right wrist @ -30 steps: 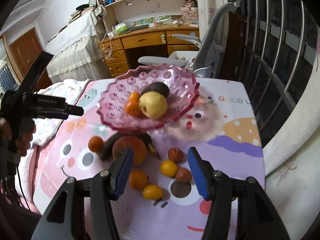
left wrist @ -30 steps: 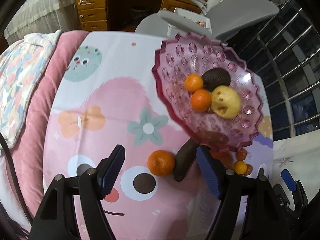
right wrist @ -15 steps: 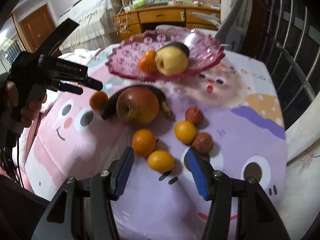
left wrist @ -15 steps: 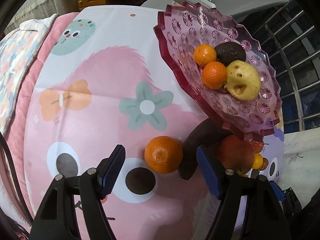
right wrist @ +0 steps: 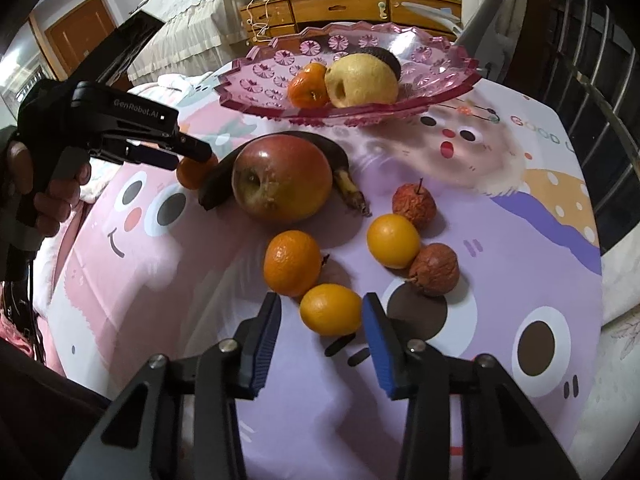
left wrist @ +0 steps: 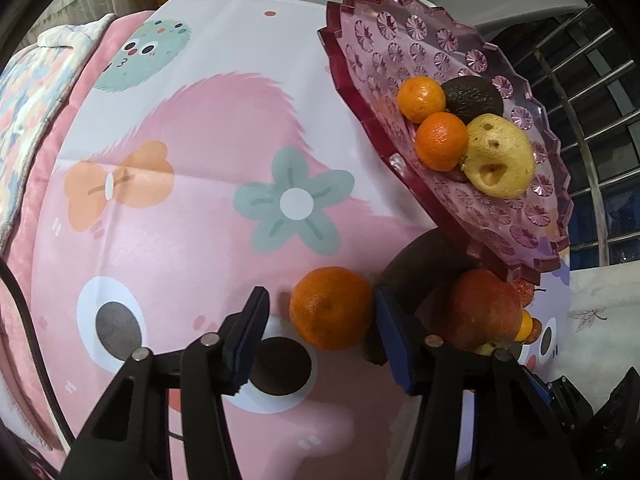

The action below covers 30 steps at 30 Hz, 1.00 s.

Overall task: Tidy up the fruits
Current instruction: 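Grasp an orange with the left gripper while the right gripper grasps a small yellow citrus, then lower both held citrus fruits into the pink bowl and open both grippers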

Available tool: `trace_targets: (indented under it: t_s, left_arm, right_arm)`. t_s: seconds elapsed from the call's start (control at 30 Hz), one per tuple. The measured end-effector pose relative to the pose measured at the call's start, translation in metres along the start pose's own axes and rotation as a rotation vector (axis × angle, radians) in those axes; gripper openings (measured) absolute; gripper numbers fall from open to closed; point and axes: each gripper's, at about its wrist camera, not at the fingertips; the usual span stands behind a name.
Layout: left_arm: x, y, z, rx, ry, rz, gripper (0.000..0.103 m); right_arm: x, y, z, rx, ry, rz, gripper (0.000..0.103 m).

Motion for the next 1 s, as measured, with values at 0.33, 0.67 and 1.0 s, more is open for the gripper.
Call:
trace_targets:
  t_s: [0.33, 0.67, 1.0]
  left_arm:
    - [-0.008, 0.0, 0.001, 0.001, -0.043, -0.012, 0.044]
    - [0.003, -0.001, 0.001, -0.009, -0.039, -0.007, 0.041]
    - [0.043, 0.019, -0.004, -0.057, -0.021, -0.086, 0.041]
  right_arm:
    - [-0.009, -0.002, -0.005, -0.005, -0.029, 0.004, 0.041]
    - [-0.008, -0.001, -0.003, -0.049, -0.017, 0.018, 0.036]
    - [0.021, 0.013, 0.019, -0.018, 0.073, 0.008, 0.036]
Point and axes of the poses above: each gripper's, at about its wrist camera, not at the fingertips, and x roughly against the way its jaws point, z to its left, y to its top, and after that the axes turned 11 degrees about -y, right-handed
